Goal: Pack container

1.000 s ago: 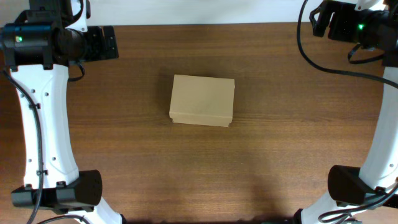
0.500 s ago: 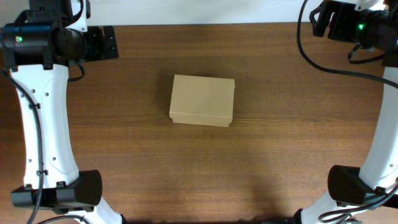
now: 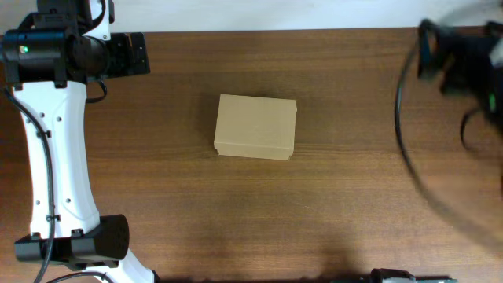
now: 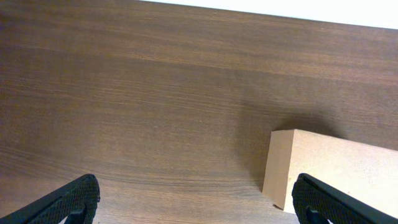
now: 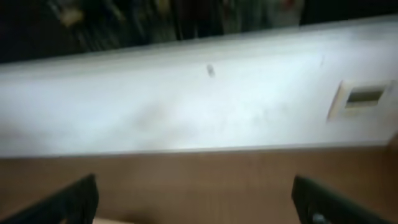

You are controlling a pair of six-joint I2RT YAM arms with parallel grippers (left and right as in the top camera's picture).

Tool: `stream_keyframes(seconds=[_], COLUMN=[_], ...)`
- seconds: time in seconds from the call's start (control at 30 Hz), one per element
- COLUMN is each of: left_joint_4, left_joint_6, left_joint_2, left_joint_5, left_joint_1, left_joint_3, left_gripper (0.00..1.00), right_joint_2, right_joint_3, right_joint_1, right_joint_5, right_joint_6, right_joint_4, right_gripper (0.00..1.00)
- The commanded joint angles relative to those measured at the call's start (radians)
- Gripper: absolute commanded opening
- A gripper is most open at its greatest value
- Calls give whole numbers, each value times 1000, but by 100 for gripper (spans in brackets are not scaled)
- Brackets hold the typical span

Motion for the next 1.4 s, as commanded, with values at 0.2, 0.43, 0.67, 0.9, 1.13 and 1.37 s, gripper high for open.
stream_keyframes(seconds=[0.2,0.43,0.67,0.9,1.13,1.37], left_joint_4=[-1,-1,-1,-1,-1,-1], left_joint_6=[5,5,5,5,5,5], left_joint_2=[-18,-18,-18,-18,-18,-18], left_joint_5=[-9,-9,-9,-9,-9,-9], left_joint_1=[2,2,2,2,2,2], left_joint_3=[21,21,21,21,21,21], left_gripper=[100,100,100,100,100,100], right_joint_2=[-508,-863,-1100,-1135,-1135,-1135], right_joint_3=[-740,-1247,-1585,-1701,-1761,-1761], right_joint_1=[19,19,19,19,19,19], right_joint_5=[3,3,2,11,10,10], right_joint_6=[3,4,4,4,4,4], right_joint_4=[198,325,451,495,494,495], right_gripper=[99,99,99,99,99,99])
